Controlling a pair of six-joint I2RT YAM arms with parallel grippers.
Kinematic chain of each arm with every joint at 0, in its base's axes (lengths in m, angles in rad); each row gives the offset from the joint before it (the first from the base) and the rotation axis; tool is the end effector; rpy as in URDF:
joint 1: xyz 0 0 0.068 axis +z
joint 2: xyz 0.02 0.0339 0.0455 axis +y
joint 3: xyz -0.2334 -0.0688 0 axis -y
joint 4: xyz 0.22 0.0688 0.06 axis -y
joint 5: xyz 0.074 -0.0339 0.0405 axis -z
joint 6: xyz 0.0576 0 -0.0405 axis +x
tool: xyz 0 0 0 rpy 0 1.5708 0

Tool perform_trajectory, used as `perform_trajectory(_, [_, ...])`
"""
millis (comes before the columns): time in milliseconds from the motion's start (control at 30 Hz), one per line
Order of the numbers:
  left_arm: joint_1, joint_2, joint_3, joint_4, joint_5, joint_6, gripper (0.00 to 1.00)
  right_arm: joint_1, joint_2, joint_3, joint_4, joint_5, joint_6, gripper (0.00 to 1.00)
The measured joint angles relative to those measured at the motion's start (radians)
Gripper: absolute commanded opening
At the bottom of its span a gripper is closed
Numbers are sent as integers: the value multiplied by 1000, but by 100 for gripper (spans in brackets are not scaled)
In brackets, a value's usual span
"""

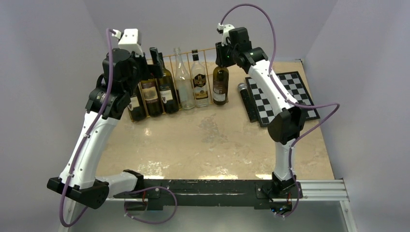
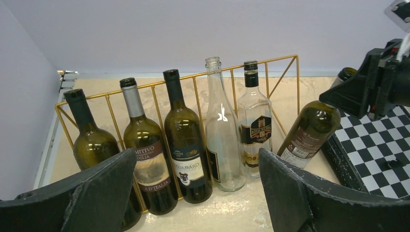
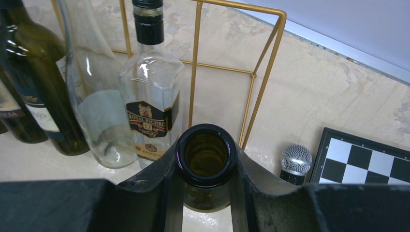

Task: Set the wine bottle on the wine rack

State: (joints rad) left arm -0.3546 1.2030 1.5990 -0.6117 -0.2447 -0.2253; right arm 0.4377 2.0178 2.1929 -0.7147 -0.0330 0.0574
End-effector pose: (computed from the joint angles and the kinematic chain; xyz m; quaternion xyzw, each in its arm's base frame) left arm 0.2325 -0.0712 0.4437 -0.0264 0.7766 -0.0868 0.6234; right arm 0.3977 0.1882 0.3538 -0.1724 0.8527 0.1347 0.4744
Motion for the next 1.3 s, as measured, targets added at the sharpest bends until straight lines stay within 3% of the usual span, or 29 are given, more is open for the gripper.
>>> perform_trajectory(400, [34,3,-3,-2,24,-28,99,0,52,2,52,20,-21,0])
perform_trajectory(567, [41,3,-11,-3,41,-46,99,1,58,1,59,20,-25,25])
perform_trajectory(700, [43,3,-11,-3,53,-53,99,0,64,1,68,16,-25,38])
perform_trajectory(800, [47,3,-15,-2,56,-53,99,1,76,-7,106,14,-23,42])
perform_trajectory(1300, [56,6,-27,-3,63,-71,99,-1,171,-39,200,23,-19,38])
